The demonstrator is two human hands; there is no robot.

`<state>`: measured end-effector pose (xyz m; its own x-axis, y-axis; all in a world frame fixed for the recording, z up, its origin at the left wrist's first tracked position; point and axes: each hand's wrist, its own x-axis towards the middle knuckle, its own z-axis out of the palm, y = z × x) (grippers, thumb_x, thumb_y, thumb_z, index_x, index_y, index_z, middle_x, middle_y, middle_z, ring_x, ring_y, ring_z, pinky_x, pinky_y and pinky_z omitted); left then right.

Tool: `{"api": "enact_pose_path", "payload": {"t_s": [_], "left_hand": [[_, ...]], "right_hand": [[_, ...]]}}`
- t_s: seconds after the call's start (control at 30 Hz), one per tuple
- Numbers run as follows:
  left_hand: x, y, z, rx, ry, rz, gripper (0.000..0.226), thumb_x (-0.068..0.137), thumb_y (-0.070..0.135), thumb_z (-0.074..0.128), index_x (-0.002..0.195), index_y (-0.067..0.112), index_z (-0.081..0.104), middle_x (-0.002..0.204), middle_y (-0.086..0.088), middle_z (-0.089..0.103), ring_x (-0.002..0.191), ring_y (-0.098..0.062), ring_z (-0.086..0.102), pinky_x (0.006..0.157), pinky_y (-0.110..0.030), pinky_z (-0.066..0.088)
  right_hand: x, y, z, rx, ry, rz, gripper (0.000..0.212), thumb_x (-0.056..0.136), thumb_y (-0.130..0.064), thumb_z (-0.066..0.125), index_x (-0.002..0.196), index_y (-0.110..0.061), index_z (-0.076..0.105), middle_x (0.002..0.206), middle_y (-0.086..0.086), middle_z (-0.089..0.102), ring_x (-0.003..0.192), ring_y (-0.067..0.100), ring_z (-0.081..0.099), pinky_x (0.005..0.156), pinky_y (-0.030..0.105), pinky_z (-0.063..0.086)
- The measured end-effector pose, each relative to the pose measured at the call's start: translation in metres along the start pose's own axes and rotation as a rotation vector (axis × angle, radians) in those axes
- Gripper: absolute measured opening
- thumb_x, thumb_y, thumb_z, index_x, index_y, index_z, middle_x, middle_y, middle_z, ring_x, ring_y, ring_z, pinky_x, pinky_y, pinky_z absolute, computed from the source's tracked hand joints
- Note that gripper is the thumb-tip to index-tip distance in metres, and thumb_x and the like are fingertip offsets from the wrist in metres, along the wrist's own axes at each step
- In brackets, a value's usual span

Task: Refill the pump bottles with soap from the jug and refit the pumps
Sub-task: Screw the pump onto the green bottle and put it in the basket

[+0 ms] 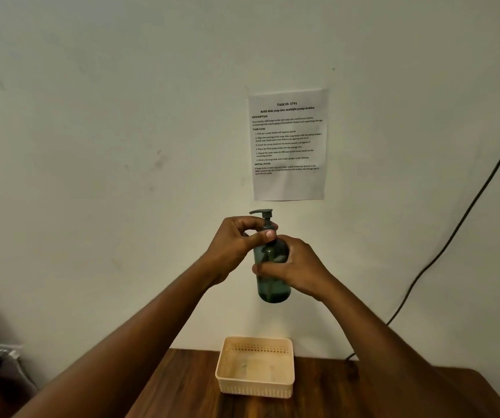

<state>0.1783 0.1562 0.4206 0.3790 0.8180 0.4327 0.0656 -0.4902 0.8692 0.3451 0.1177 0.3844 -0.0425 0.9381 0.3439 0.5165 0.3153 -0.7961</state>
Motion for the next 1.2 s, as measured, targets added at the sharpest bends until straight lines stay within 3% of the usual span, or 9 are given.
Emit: {"api": "enact_pose_path", "payload": {"t_s": [0.23,0.4,0.47,0.57,0.87,1.07,1.2], "left_hand": [[-0.003,-0.015,-0.016,0.237,0.192,0.067,0.044,0.098,0.044,0.066,0.136,0.021,0.065,0.124,0.01,0.072,0.117,-0.004,0.064,0.096,-0.032,0.048],[-0.012,-0.043,-0.04,0.458,0.209,0.016,0.069,0.096,0.064,0.05,0.156,0.031,0.04,0.16,0.008,0.044,0.146,-0.01,0.038,0.116,-0.032,0.031],[-0.017,-0.058,-0.047,0.549,0.183,0.012,0.074,0.097,0.068,0.044,0.161,0.032,0.03,0.167,0.007,0.031,0.154,-0.013,0.026,0.124,-0.04,0.023],[-0.024,-0.088,-0.058,0.659,0.142,-0.027,0.077,0.097,0.067,0.033,0.164,0.031,0.02,0.171,0.006,0.02,0.158,-0.016,0.015,0.128,-0.05,0.014],[-0.038,-0.205,-0.089,0.872,0.024,-0.121,0.088,0.091,0.079,0.017,0.165,0.032,0.006,0.174,0.007,0.0,0.16,-0.013,-0.002,0.128,-0.053,-0.003],[-0.046,-0.288,-0.091,0.9,-0.037,-0.211,0.094,0.089,0.083,0.009,0.165,0.029,-0.001,0.173,0.007,-0.01,0.159,-0.012,-0.01,0.127,-0.057,-0.006],[-0.052,-0.34,-0.088,0.928,-0.056,-0.248,0.1,0.083,0.088,-0.002,0.164,0.03,-0.009,0.172,0.007,-0.017,0.158,-0.013,-0.016,0.126,-0.057,-0.01]], "right_hand": [[0.011,0.004,0.001,-0.039,0.01,0.018,0.064,0.073,-0.045,0.086,0.127,-0.028,0.057,0.118,-0.006,0.063,0.105,0.018,0.062,0.085,0.029,0.055],[0.021,0.019,0.015,-0.039,-0.014,0.048,0.063,0.071,-0.044,0.088,0.125,-0.03,0.057,0.116,-0.006,0.063,0.104,0.017,0.062,0.088,0.03,0.054],[0.027,0.027,0.027,-0.032,-0.03,0.063,0.064,0.07,-0.044,0.089,0.124,-0.03,0.057,0.115,-0.008,0.063,0.104,0.016,0.062,0.086,0.028,0.052],[0.036,0.045,0.053,-0.022,-0.055,0.094,0.068,0.069,-0.042,0.09,0.127,-0.028,0.058,0.117,-0.007,0.063,0.106,0.016,0.061,0.085,0.026,0.05],[0.071,0.116,0.141,-0.001,-0.11,0.209,0.069,0.071,-0.035,0.091,0.13,-0.024,0.056,0.119,-0.006,0.06,0.108,0.017,0.057,0.088,0.027,0.044],[0.086,0.179,0.194,-0.01,-0.08,0.269,0.071,0.071,-0.034,0.091,0.131,-0.025,0.054,0.121,-0.008,0.058,0.107,0.013,0.054,0.091,0.028,0.044],[0.091,0.225,0.229,-0.044,-0.087,0.313,0.074,0.068,-0.036,0.092,0.13,-0.021,0.056,0.129,-0.002,0.063,0.114,0.019,0.059,0.101,0.035,0.048]]}}
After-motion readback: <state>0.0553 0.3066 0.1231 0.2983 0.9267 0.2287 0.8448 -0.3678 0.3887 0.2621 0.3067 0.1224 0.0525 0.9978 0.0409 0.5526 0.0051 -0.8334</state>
